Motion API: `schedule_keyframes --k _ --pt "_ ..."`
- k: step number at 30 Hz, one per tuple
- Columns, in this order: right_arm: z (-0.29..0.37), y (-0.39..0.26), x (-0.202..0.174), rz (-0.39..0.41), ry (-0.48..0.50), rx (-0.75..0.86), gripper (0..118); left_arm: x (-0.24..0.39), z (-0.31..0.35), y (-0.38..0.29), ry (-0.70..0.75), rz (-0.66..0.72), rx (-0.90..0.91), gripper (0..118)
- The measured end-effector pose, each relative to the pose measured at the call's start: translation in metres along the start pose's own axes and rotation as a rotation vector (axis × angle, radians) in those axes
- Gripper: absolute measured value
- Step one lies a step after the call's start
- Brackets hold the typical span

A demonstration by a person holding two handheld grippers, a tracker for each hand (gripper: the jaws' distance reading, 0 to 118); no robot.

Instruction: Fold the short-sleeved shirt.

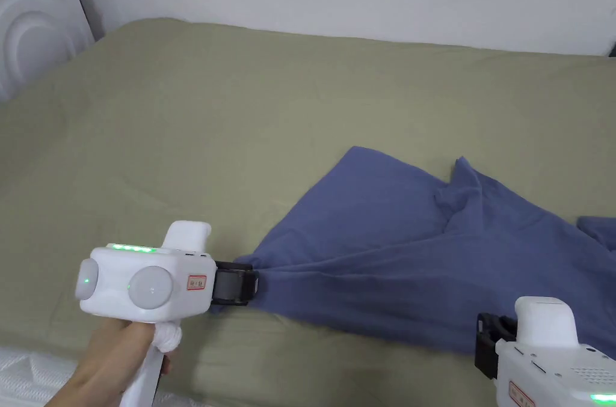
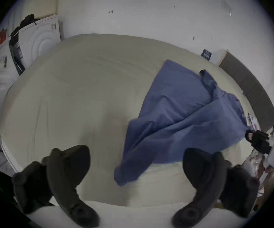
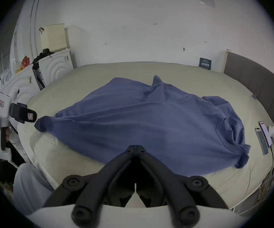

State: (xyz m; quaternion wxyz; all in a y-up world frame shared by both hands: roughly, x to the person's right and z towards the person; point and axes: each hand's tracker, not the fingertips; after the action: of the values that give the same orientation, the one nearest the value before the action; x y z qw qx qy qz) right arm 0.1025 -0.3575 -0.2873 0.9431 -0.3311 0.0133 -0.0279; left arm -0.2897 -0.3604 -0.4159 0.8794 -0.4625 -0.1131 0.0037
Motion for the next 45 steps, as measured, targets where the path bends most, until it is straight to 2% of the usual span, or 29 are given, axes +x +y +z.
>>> schedule_keyframes --k 1,2,3,5,10,14,21,27,28,30,31,32,34,37,38,39,40,41,42,45 --pt "-0.001 0.000 0.002 -0.005 -0.002 -0.009 0 0.002 -0.007 0.000 0.000 -0.008 -0.012 107" --pt "-0.002 -0.001 0.005 -0.011 -0.004 -0.015 0 0.003 -0.011 -0.001 -0.005 -0.003 -0.017 97" --pt "-0.004 -0.002 0.010 -0.019 -0.005 -0.020 0 0.004 -0.014 -0.001 -0.008 -0.006 -0.030 78" --pt "-0.006 -0.001 0.017 -0.031 -0.019 -0.031 0 0.010 -0.016 -0.005 -0.010 -0.015 -0.023 3" --pt "-0.015 0.011 0.046 -0.064 -0.044 -0.044 0 0.015 -0.006 -0.003 -0.010 -0.002 -0.034 3" --pt "-0.028 0.046 0.076 -0.063 -0.086 -0.049 0 0.022 0.010 -0.002 -0.025 0.000 -0.006 3" --pt "-0.122 0.127 0.143 -0.003 -0.137 -0.128 0 0.034 0.025 -0.002 -0.028 -0.001 0.031 3" --pt "-0.198 0.163 0.189 -0.014 -0.125 -0.223 0 0.029 0.016 0.005 -0.031 0.017 0.040 3" --pt "-0.205 0.166 0.192 -0.005 -0.130 -0.219 9 0.030 0.016 0.005 -0.031 0.019 0.037 3" --pt "-0.222 0.170 0.198 0.032 -0.122 -0.287 91 0.026 0.011 0.006 -0.032 0.023 0.028 3" --pt "-0.226 0.168 0.195 0.035 -0.128 -0.354 115 0.026 0.010 0.006 -0.032 0.023 0.023 3" --pt "-0.229 0.167 0.195 0.042 -0.115 -0.327 112 0.026 0.009 0.006 -0.031 0.024 0.022 3" --pt "-0.239 0.162 0.192 0.093 -0.131 -0.371 98 0.024 0.002 0.006 -0.027 0.027 0.010 3" --pt "-0.240 0.163 0.186 0.117 -0.136 -0.372 98 0.024 -0.004 0.007 -0.024 0.033 -0.003 3" --pt "-0.238 0.165 0.183 0.126 -0.134 -0.378 88 0.015 -0.010 0.004 -0.024 0.035 -0.005 3" --pt "-0.233 0.167 0.180 0.144 -0.104 -0.376 66 0.014 -0.011 0.005 -0.025 0.035 -0.007 3" --pt "-0.226 0.169 0.174 0.150 -0.086 -0.357 29 0.013 -0.012 0.005 -0.022 0.036 -0.012 3" --pt "-0.221 0.170 0.164 0.191 -0.108 -0.325 1 0.013 -0.012 0.005 -0.019 0.036 -0.011 3" --pt "-0.214 0.170 0.157 0.225 -0.127 -0.306 1 0.018 -0.010 0.005 -0.020 0.035 -0.012 3" --pt "-0.188 0.175 0.139 0.213 -0.097 -0.263 1 0.020 -0.003 0.008 -0.013 0.031 -0.007 3"
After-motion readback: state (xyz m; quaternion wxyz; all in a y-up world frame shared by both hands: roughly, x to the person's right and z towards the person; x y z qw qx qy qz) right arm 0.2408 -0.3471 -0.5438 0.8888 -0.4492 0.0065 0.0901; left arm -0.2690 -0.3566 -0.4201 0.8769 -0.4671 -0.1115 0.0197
